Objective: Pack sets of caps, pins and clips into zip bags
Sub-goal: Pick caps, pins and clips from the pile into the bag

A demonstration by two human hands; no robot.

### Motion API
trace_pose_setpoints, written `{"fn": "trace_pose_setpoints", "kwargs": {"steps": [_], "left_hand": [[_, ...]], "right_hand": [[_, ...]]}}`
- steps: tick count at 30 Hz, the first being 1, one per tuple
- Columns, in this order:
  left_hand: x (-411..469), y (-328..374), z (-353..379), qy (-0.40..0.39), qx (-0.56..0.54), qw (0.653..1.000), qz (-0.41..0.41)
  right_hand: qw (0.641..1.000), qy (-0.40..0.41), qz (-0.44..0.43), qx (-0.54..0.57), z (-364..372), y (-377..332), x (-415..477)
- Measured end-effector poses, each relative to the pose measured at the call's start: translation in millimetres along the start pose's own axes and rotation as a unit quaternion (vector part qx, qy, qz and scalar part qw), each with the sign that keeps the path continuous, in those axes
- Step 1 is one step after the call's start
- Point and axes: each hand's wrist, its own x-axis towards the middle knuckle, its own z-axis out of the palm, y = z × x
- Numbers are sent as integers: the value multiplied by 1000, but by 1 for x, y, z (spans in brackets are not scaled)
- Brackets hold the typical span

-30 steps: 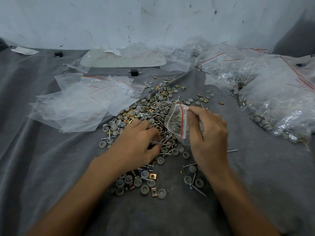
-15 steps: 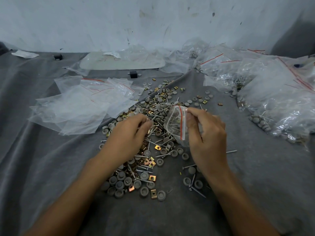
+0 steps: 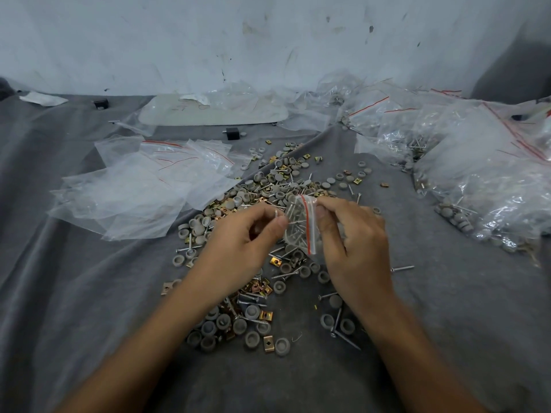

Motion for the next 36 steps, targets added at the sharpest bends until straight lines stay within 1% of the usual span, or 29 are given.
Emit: {"fn": "trace_pose_setpoints", "kwargs": {"steps": [3, 7, 13, 21, 23, 27, 29, 32, 36], "left_hand": [[0, -2, 3, -4, -2, 1000, -7], [0, 0, 3, 4, -38, 999, -18], [2, 4, 2, 3, -78, 996, -48], [3, 3, 1, -23, -157, 987, -40], [3, 3, 0, -19, -149, 988, -41], [2, 3, 0, -5, -86, 996, -38], [3, 2, -1, -4, -78, 996, -41], [3, 4, 0, -6, -92, 995, -44], [2, 8, -1, -23, -146, 989, -26]], "right_hand": [[1000, -2, -1, -2, 0, 0, 0], [1000, -11, -3, -5, 1, 0, 0], [1000, -2, -2, 1, 1, 0, -1], [1000, -5, -4, -1, 0, 0, -1], [1000, -4, -3, 0, 0, 0, -1], [1000, -7, 0, 0, 0, 0, -1], [1000, -8, 2, 2, 0, 0, -1], [1000, -9, 3, 1, 0, 0, -1], [1000, -14, 3, 2, 0, -1, -2]]}}
